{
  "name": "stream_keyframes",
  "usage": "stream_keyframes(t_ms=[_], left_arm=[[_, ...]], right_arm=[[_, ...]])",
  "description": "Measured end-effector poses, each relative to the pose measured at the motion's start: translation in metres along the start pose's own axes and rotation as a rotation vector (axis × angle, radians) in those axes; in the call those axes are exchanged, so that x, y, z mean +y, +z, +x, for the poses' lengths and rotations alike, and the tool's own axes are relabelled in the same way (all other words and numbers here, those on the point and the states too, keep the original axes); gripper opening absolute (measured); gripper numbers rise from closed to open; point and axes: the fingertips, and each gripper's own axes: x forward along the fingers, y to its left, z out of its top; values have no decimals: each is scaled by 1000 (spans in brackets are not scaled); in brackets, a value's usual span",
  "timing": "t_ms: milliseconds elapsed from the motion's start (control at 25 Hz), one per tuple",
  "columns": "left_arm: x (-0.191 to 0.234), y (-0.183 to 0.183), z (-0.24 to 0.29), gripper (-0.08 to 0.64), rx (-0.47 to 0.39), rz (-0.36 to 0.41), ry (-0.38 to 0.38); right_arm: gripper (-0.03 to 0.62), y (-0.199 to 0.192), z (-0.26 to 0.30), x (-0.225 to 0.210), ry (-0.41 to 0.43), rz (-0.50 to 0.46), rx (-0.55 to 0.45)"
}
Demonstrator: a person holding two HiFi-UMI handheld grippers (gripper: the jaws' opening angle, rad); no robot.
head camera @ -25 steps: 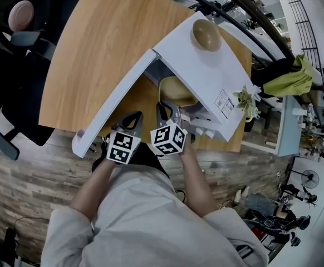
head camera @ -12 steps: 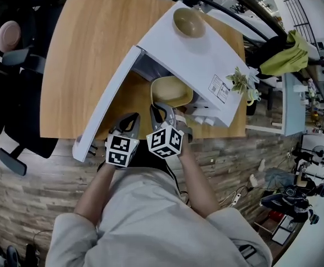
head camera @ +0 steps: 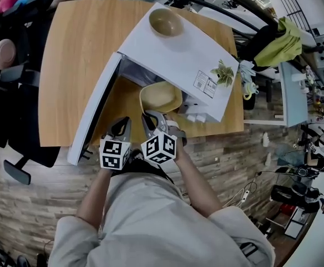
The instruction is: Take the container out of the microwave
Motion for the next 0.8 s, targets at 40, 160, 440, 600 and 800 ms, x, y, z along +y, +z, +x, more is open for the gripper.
stream_keyframes(t_ms=[40,160,440,600,800], left_arm=[[-1,1,-2,3,-4,4,6],[-4,2,-7,3,-22,9,36],[-16,-11,-26,3,-31,7,104],[-27,-19,-36,3,-37,12,132],[-39,-27,-47,3,-50,10,168]], right_arm=[[35,-1,-2,1,7,-3,-9],[35,-5,-7,4,21,-13,-34],[35,-13,-24,22,70,-9,-80],[35,-18,-33,36,97,-30,-99],[35,-25,-45,50,118,-55,-114]])
